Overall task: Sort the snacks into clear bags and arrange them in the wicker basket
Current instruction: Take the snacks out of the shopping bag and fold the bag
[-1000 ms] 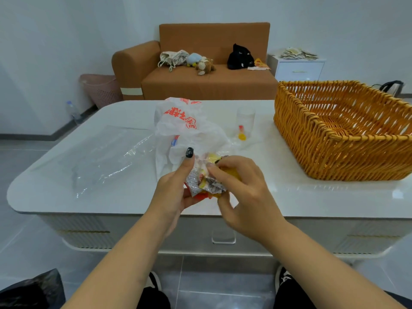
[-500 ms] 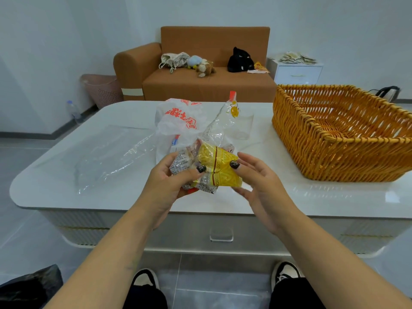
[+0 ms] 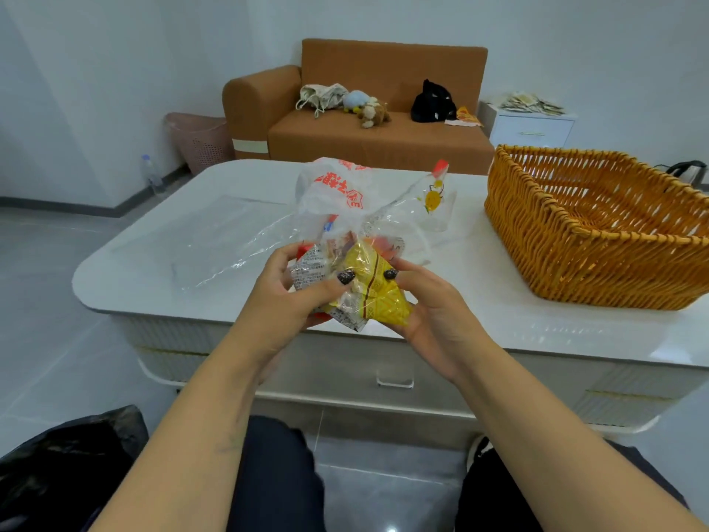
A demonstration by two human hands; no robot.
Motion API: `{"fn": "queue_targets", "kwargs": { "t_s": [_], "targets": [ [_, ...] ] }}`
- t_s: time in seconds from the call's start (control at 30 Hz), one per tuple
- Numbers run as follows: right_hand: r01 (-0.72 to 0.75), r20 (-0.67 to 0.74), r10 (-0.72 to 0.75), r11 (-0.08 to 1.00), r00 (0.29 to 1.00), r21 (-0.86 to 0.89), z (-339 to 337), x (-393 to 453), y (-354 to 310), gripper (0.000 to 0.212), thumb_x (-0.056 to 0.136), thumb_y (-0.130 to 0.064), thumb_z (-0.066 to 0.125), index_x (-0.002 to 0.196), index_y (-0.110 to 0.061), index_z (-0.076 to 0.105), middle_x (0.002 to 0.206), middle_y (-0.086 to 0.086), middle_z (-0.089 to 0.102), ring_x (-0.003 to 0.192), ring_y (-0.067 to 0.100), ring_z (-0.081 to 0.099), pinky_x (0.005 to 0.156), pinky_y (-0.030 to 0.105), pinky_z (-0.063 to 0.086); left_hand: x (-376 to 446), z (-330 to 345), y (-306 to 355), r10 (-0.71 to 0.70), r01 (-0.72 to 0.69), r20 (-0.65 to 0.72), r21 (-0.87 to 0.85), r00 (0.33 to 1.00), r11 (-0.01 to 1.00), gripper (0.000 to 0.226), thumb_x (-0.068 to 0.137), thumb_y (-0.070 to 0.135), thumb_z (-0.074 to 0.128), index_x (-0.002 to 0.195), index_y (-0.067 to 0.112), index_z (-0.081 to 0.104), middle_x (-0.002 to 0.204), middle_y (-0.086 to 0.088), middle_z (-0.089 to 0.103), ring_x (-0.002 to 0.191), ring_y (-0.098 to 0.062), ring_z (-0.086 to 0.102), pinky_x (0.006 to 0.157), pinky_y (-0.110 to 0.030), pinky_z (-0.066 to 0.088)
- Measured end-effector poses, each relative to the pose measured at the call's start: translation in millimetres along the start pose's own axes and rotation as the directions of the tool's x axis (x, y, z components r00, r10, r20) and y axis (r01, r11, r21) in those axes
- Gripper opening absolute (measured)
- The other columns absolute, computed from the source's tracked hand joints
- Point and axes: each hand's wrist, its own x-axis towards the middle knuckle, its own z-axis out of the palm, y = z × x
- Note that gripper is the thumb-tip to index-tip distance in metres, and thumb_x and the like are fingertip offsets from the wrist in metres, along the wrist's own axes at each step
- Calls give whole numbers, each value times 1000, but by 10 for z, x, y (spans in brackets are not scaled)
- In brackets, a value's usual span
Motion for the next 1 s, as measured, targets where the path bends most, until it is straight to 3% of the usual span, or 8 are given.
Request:
{"fn": "queue_targets", "kwargs": {
  "t_s": [0.17,0.37,0.5,0.63,0.73,0.8,0.87,1.0],
  "targets": [
    [-115,15,120,973,993,-201,434,-90,309,33,88,-5,61,120,-4,59,97,10,72,86,25,67,93,51,52,-310,-522,-244,-35,18,-144,-123,989,992,69,61,13,85,124,23,56,107,-9,72,83,-21,72,71,-37,58],
    [-251,55,290,896,955,-366,1096,-54,796,12,89,-11,60,101,-8,63,78,4,65,60,13,63,64,29,55,-745,-1233,-538,-86,6,-285,-273,955,962,60,67,13,72,125,15,57,96,-3,74,78,-16,71,61,-31,60],
    [-361,8,406,822,914,-441,1518,15,1356,13,86,-19,60,98,-13,63,86,7,58,72,19,57,68,32,48,-1026,-1660,-816,-154,23,-404,-311,902,950,32,86,10,59,118,11,60,98,-6,72,80,-15,71,61,-30,60],
    [-472,-26,528,736,849,-485,1727,-31,1871,21,87,-21,60,104,-11,65,90,9,57,90,26,58,78,34,52,-1327,-2129,-1164,-231,57,-561,-309,795,949,34,92,11,58,126,8,60,104,-5,72,90,-17,71,71,-33,61],
    [-560,-86,596,684,799,-466,1709,-70,2162,35,93,-16,55,124,1,55,127,24,55,121,38,54,97,44,50,-1508,-2479,-1319,-246,68,-728,-265,640,962,31,90,14,64,121,8,62,104,-5,72,98,-21,70,73,-32,61],
    [-602,-121,633,635,765,-483,1680,-70,2320,35,95,-16,54,125,2,53,130,26,51,121,40,53,94,41,52,-1596,-2731,-1433,-222,127,-817,-183,533,975,28,84,21,72,109,15,64,105,-4,70,94,-21,70,72,-31,61],
    [-601,-123,647,598,752,-529,1675,-31,2454,18,95,-20,54,108,-9,59,106,14,58,106,31,61,84,34,53,-1656,-2968,-1569,-206,290,-854,-68,478,955,52,66,38,80,111,21,62,108,-2,70,94,-21,70,75,-38,61],
    [-580,-126,637,580,761,-572,1701,117,2669,15,94,-22,55,107,-15,54,95,0,55,104,25,62,78,32,54,-1618,-3178,-1787,-218,628,-831,188,511,756,70,62,41,84,123,23,55,112,2,64,103,-25,62,90,-39,49]
  ]
}}
